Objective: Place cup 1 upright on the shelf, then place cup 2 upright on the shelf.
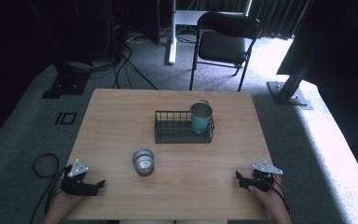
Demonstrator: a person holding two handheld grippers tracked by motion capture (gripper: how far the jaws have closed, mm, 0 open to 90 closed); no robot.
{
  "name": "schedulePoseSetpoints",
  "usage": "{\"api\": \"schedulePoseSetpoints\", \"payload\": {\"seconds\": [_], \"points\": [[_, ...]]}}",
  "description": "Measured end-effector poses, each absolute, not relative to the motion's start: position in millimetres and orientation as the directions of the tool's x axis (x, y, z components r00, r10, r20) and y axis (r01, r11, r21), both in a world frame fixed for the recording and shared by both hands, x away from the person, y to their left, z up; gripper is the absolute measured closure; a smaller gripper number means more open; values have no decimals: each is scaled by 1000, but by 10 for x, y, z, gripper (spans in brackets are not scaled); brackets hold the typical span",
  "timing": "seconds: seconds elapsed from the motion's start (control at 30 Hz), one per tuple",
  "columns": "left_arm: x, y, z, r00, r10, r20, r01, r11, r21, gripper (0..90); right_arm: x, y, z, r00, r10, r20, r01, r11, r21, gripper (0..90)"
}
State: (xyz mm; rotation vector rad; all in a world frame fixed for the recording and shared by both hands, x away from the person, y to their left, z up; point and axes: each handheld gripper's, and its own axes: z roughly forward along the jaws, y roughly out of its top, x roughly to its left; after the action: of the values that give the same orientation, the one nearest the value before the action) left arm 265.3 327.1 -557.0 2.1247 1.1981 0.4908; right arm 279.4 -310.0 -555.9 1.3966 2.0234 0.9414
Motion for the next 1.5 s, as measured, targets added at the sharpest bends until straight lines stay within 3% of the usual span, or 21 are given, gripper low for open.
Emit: {"api": "schedulePoseSetpoints", "payload": {"seconds": [0.17, 0.3, 0.63, 1.5], "points": [[2653, 3271, -5570, 514, 858, 9, 618, -378, 690, 6, 2845, -3062, -5579, -353, 935, -37, 625, 265, 734, 109], [2653, 3271, -5570, 514, 858, 9, 618, -378, 689, 6, 2894, -3081, -5582, -365, 931, 12, 646, 243, 724, 110], [2638, 3266, -5556, 512, 859, 8, 628, -380, 679, 8, 2903, -3083, -5583, -374, 927, 10, 643, 252, 724, 109], [2612, 3072, -5420, 614, 788, -46, 588, -418, 692, 16, 2902, -3082, -5583, -374, 928, 11, 643, 251, 723, 109]]}}
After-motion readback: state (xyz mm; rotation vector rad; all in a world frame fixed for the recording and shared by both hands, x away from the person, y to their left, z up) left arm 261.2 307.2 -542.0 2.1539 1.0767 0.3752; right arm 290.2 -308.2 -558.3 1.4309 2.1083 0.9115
